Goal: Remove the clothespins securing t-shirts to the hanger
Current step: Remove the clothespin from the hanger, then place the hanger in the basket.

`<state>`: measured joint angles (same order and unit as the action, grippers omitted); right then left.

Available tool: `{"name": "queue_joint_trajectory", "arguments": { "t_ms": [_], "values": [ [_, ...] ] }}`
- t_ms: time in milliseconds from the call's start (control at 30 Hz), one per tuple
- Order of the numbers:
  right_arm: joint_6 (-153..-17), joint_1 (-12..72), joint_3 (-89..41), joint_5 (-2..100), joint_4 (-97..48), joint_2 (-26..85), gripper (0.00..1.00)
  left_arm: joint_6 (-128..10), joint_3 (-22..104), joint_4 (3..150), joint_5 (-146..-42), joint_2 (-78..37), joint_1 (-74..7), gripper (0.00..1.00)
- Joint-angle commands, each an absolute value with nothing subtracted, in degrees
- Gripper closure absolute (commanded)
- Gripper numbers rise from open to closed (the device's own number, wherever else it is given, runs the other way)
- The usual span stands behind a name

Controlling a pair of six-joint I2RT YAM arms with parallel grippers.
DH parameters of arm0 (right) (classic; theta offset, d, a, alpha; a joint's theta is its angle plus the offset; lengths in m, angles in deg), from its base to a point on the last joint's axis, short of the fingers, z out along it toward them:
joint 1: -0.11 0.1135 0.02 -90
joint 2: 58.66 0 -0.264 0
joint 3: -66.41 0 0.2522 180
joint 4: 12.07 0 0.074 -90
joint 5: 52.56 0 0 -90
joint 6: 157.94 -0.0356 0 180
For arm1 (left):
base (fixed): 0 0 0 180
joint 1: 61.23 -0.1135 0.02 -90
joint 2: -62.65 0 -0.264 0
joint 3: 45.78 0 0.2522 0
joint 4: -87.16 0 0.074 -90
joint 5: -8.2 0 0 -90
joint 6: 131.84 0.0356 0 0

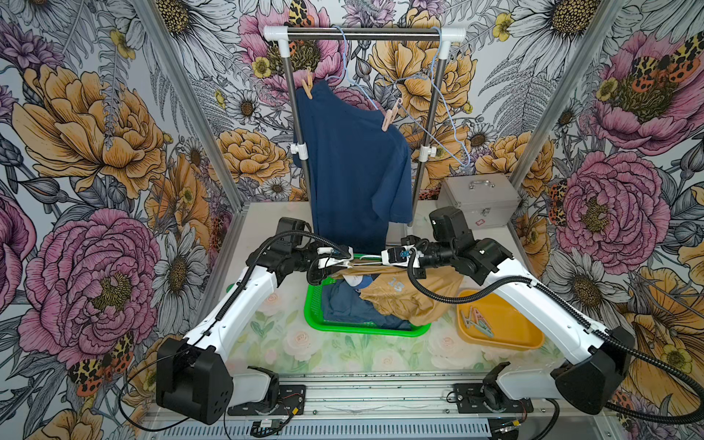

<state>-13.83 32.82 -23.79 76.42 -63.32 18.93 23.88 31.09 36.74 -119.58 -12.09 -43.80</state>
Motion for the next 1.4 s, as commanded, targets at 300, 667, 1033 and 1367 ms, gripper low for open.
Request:
{"name": "queue_joint_trajectory", "arguments": {
  "t_ms": [300, 667, 1033, 1367],
  "values": [
    [-13.2, 33.2, -23.3, 76.1, -63.4, 17.8, 1.00, 21.6, 32.9, 37.6, -119.7, -9.7, -44.1, 0.77],
    [-20.6, 32.0, -24.4, 75.2, -63.3, 19.1, 1.00, 18.9, 29.6, 37.6, -116.7, -2.2, -47.0, 0.79],
    [-28.3, 33.8, -29.0, 78.6, -61.8, 23.3, 1.00, 14.0, 27.3, 37.6, -120.0, 5.5, -48.8, 0.83],
    [-41.2, 36.9, -34.3, 80.6, -58.0, 32.2, 1.00, 2.3, 28.5, 37.6, -121.7, 11.6, -42.4, 0.79]
  ]
}}
